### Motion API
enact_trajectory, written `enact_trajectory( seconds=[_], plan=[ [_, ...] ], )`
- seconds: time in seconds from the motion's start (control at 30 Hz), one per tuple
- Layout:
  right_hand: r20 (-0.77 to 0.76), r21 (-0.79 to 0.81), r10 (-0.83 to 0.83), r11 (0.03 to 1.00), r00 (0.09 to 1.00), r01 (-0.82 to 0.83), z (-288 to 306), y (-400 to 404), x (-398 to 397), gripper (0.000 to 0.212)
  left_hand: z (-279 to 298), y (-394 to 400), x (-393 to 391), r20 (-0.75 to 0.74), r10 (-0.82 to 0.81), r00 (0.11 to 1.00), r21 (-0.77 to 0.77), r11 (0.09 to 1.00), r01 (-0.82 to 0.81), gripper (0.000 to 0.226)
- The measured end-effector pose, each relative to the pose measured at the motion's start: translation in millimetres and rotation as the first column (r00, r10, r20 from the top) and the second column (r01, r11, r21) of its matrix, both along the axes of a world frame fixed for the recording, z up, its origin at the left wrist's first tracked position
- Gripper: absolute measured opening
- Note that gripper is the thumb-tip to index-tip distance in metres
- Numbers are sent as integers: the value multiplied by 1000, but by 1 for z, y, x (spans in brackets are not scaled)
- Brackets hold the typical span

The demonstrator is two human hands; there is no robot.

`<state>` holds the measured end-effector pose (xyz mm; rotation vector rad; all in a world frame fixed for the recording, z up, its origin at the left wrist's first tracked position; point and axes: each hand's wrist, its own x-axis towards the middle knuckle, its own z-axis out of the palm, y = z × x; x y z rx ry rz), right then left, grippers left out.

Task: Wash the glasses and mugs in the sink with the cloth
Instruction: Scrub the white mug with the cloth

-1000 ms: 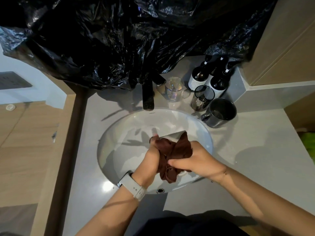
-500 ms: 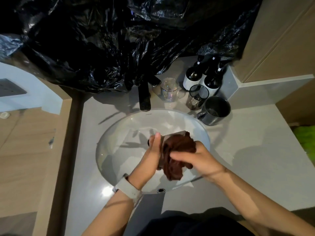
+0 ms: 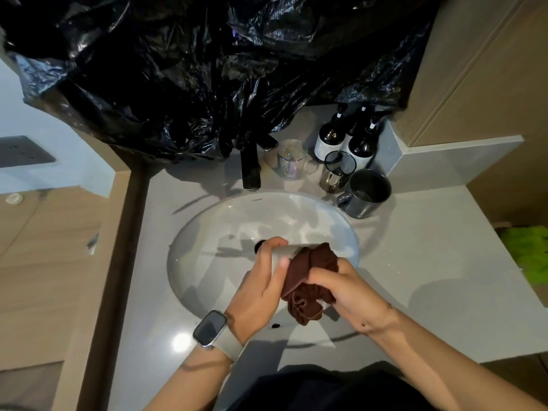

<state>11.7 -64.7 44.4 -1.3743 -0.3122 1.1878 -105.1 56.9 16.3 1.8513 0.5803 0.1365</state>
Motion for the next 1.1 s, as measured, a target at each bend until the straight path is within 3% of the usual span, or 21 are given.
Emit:
enact_trajectory(
  seconds=[0.1,0.17,0.2,0.3,0.37,0.47,0.53,0.63,0.7,0.77,0.87,1.0,1.1],
  plan=[
    [273,14,60,998,960,-66,2,-3,-8,16,7,1,6,19,139,990,-374,919,-121,59],
    [391,6,77,996,917,-86,0,-2,-14,24,16,2,10,-29,135,990,-576,808,-127,61],
    [405,-1,66,997,912,-71,1,-1,-16,28,18,2,12,-47,103,994,-599,793,-111,61],
    [309,-14,27,1000,951,-24,7,5,-11,16,19,-5,14,-52,186,981,-499,846,-187,59],
    [127,-46,15,999,992,-10,15,8,-1,7,11,-8,10,21,241,970,-312,924,-223,53],
    [-181,-88,-24,996,983,9,19,11,16,24,4,-10,7,72,189,979,-140,974,-178,42],
    [-180,-141,-25,990,983,-1,18,13,21,28,0,-10,11,-11,192,981,-205,960,-190,43],
    [-152,-178,17,983,988,-44,18,13,24,36,-9,-4,23,-174,208,962,-505,820,-269,89],
    [-205,-133,80,985,975,-109,16,8,28,55,-22,-3,25,-156,252,955,-543,786,-296,101],
    [-257,-57,159,982,953,-180,17,6,30,61,-13,-8,23,-91,271,958,-378,881,-285,79],
    [-167,-55,155,985,974,-166,18,6,24,42,2,-20,10,23,219,975,-204,956,-210,47],
    [66,-55,121,992,990,-117,14,3,13,28,9,-13,10,79,221,972,-311,932,-187,52],
    [151,-53,79,996,985,-72,14,0,10,21,12,-14,12,41,225,974,-395,899,-191,60]
  ],
)
